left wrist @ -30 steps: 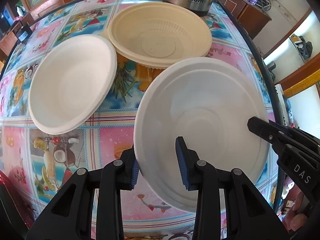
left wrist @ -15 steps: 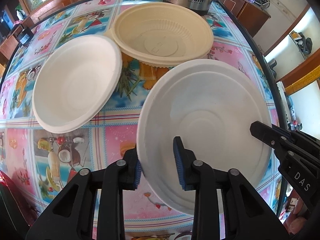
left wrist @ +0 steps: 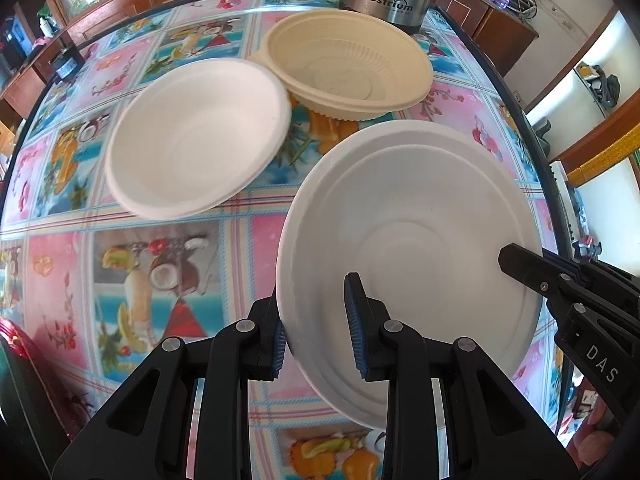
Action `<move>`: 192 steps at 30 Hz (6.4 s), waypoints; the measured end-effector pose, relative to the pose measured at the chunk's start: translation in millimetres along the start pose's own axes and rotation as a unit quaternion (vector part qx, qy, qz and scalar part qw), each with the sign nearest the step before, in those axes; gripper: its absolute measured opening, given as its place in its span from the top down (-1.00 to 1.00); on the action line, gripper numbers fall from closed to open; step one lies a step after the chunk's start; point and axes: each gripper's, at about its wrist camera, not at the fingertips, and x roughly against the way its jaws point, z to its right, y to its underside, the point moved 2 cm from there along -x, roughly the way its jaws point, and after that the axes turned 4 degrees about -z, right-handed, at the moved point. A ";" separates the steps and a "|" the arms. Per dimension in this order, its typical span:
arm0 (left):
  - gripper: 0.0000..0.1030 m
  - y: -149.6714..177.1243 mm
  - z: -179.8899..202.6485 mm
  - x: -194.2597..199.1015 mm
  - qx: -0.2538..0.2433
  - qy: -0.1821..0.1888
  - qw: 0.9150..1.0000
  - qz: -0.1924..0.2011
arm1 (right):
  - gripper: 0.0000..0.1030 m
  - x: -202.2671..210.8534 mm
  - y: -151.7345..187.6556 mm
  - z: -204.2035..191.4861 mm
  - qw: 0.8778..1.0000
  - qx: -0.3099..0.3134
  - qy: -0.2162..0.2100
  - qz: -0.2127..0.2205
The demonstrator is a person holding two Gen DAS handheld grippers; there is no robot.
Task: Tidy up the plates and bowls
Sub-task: 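Lift the white plate up with the right gripper, then carry the white plate over the green basin on the red plates, then lower the white plate into the green basin and open the right gripper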
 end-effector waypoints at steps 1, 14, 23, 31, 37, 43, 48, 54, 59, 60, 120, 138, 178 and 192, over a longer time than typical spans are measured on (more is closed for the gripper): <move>0.50 2.2 -3.4 2.3 0.001 0.000 1.000 0.000 | 0.81 0.3 1.5 -3.1 1.000 0.001 -0.001 -0.001; 0.50 27.1 -48.3 38.2 0.016 -0.009 1.000 0.015 | 0.80 12.2 13.8 -55.6 1.000 0.022 -0.012 0.004; 0.50 43.6 -88.7 69.8 0.036 -0.016 0.999 0.033 | 0.78 22.3 16.0 -103.2 0.998 0.051 -0.018 0.011; 0.50 56.8 -118.6 94.6 0.054 -0.022 0.997 0.048 | 0.76 28.3 16.9 -139.9 0.997 0.073 -0.024 0.016; 0.50 65.0 -137.9 108.2 0.065 -0.028 0.996 0.057 | 0.75 32.5 18.0 -162.5 0.995 0.089 -0.029 0.019; 0.50 73.2 -155.6 118.8 0.079 -0.031 0.994 0.065 | 0.75 35.8 17.8 -183.8 0.994 0.106 -0.031 0.021; 0.49 79.6 -173.6 128.3 0.093 -0.035 0.992 0.073 | 0.75 38.7 17.0 -202.0 0.992 0.121 -0.033 0.024; 0.49 87.3 -194.6 136.1 0.109 -0.039 0.990 0.077 | 0.75 39.3 17.7 -225.3 0.989 0.139 -0.039 0.026; 0.49 93.4 -209.5 140.4 0.119 -0.041 0.989 0.079 | 0.75 36.5 18.5 -241.0 0.987 0.151 -0.042 0.024; 0.49 94.7 -212.7 141.4 0.121 -0.041 0.989 0.079 | 0.75 36.1 18.6 -244.0 0.987 0.153 -0.042 0.024; 0.49 194.3 -329.6 106.4 0.203 -0.095 0.974 0.021 | 0.72 -38.5 75.9 -371.9 0.962 0.259 -0.068 -0.059; 0.49 193.9 -328.6 104.2 0.196 -0.102 0.975 0.020 | 0.56 -31.7 73.4 -373.3 0.962 0.260 -0.075 -0.046; 0.09 186.4 -336.2 130.7 0.199 -0.105 0.972 0.061 | 0.28 -26.8 71.8 -374.3 0.960 0.267 -0.078 -0.041; 0.02 151.1 -303.6 141.4 0.172 -0.081 0.978 0.084 | 0.15 -10.9 61.5 -344.0 0.970 0.226 -0.087 -0.016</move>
